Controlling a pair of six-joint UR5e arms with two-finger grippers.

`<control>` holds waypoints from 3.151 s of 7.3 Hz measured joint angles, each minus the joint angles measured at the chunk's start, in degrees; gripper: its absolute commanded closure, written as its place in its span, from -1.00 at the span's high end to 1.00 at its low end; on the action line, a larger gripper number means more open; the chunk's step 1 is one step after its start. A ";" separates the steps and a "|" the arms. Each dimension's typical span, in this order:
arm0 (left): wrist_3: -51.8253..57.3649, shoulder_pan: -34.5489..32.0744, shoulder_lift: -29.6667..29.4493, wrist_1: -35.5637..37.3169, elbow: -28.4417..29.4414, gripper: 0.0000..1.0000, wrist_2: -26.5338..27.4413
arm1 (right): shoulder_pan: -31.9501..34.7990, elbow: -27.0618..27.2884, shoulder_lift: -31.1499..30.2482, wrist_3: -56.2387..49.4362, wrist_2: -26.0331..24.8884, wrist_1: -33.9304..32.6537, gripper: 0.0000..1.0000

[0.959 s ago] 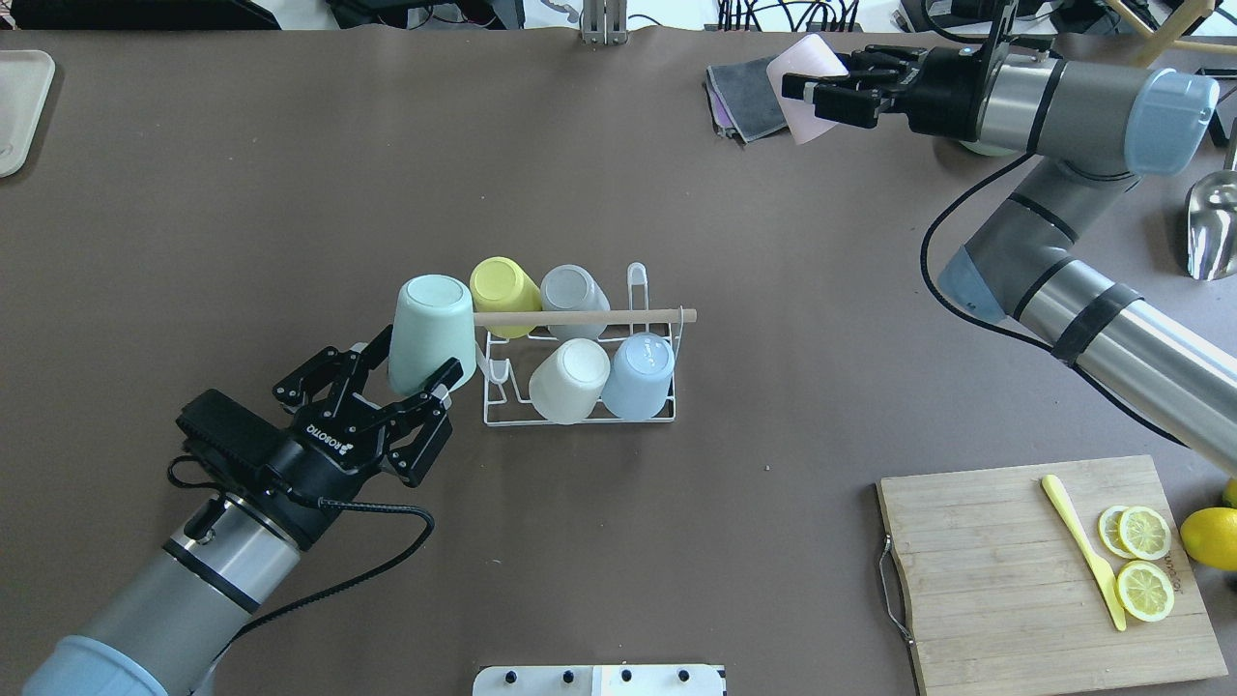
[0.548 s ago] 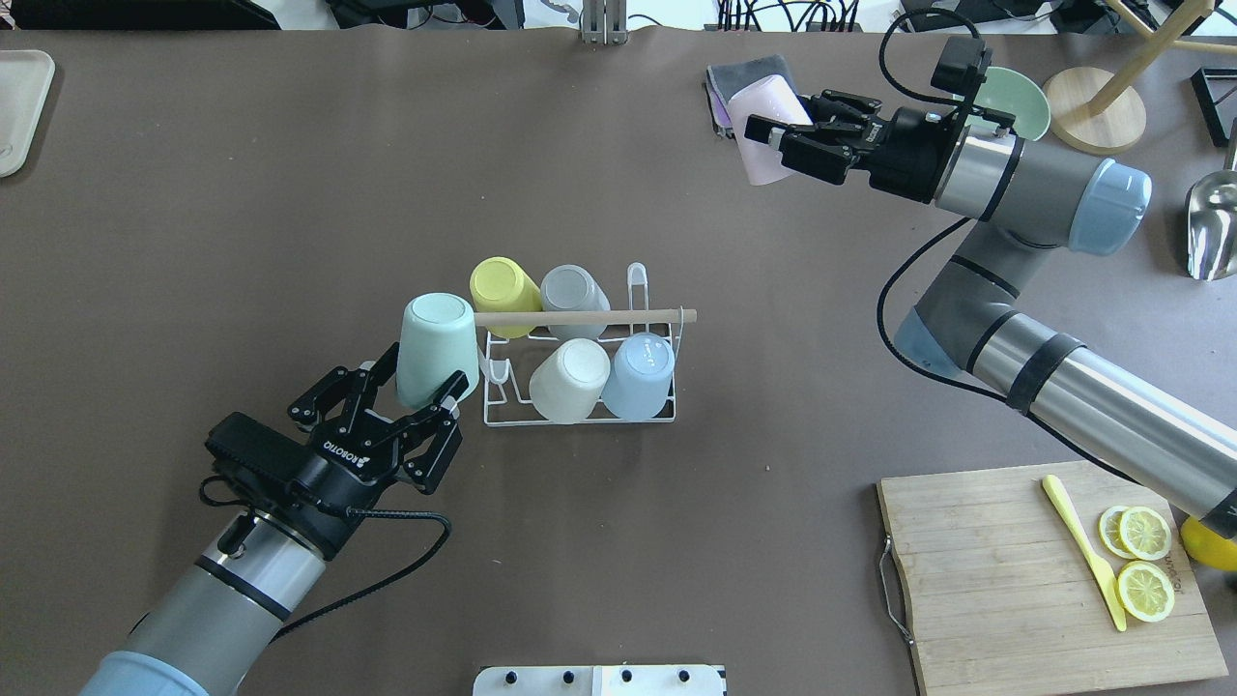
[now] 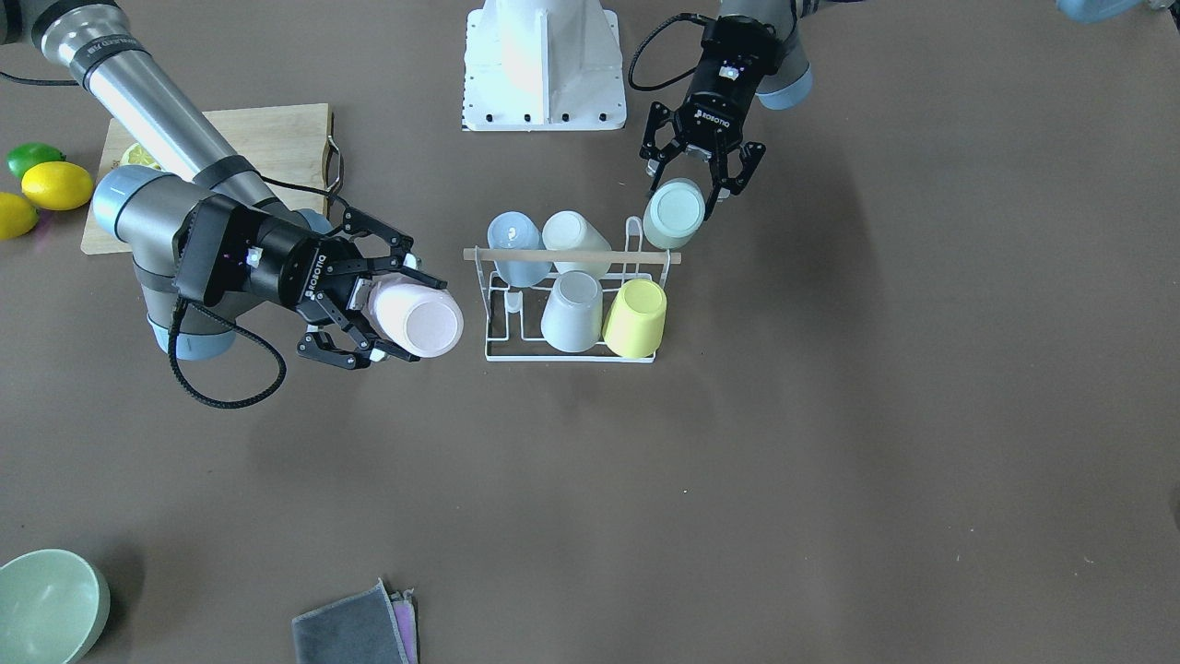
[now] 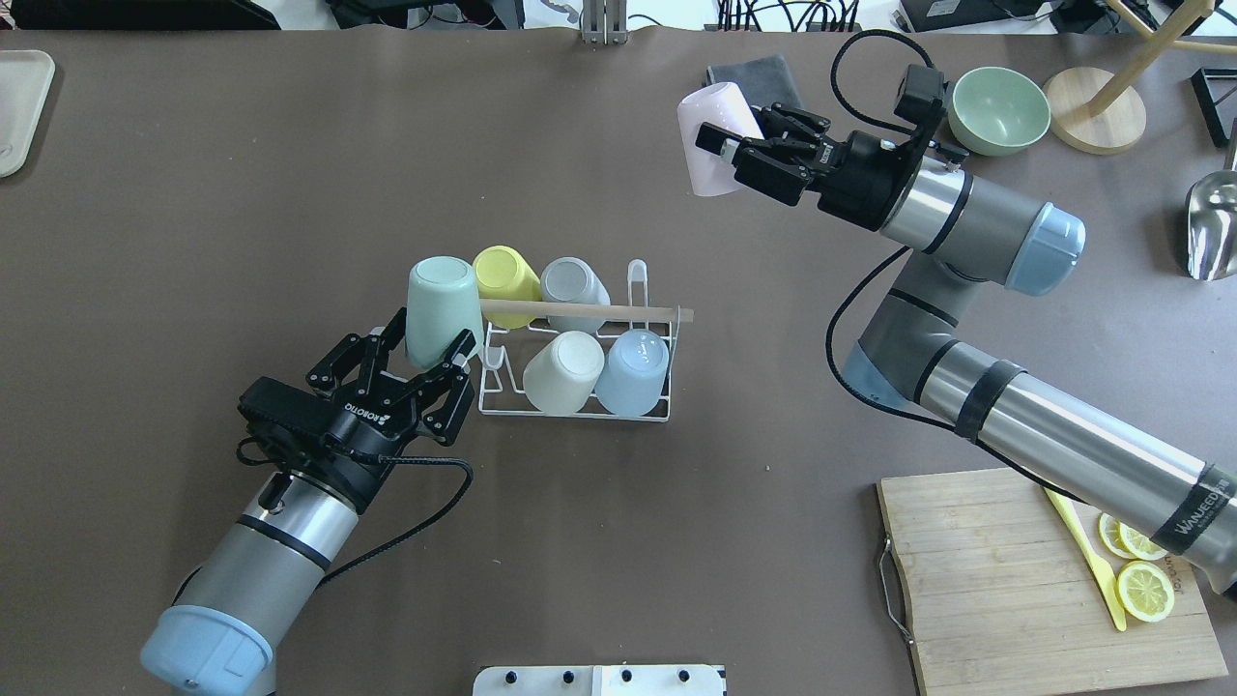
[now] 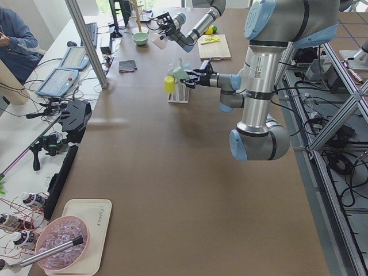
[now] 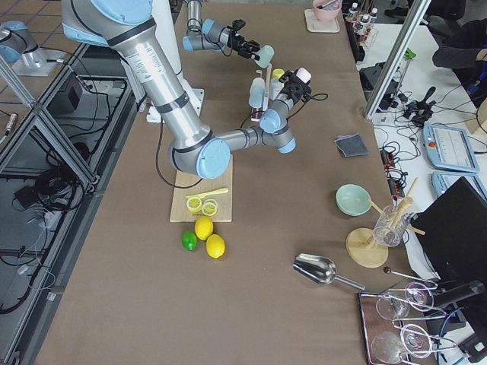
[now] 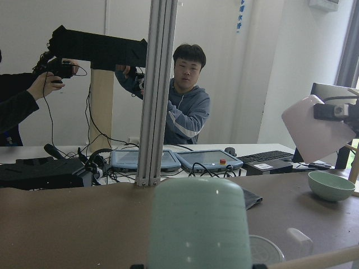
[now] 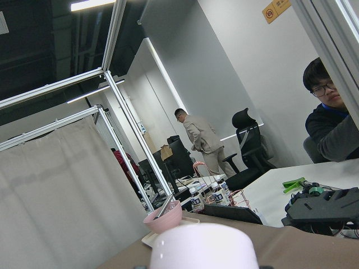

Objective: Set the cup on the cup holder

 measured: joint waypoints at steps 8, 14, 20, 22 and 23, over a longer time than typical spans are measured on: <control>-0.43 -0.87 -5.56 2.43 6.23 0.04 5.12 | -3.91 -3.15 1.82 -6.52 -5.41 0.90 -1.00; -0.30 -0.93 -5.47 2.48 6.48 0.99 5.13 | -7.68 -3.12 2.94 -8.78 -8.78 0.89 -1.00; 0.11 -0.86 -4.16 4.80 2.58 0.99 7.46 | -10.41 -3.29 2.74 -11.02 -10.81 1.04 -1.00; 0.05 -0.90 -2.41 4.87 0.86 0.99 7.69 | -10.99 -4.08 2.51 -11.85 -11.07 1.03 -1.00; 0.04 -1.46 -1.43 5.52 -0.38 0.99 6.88 | -11.32 -4.25 2.53 -12.03 -11.50 1.01 -1.00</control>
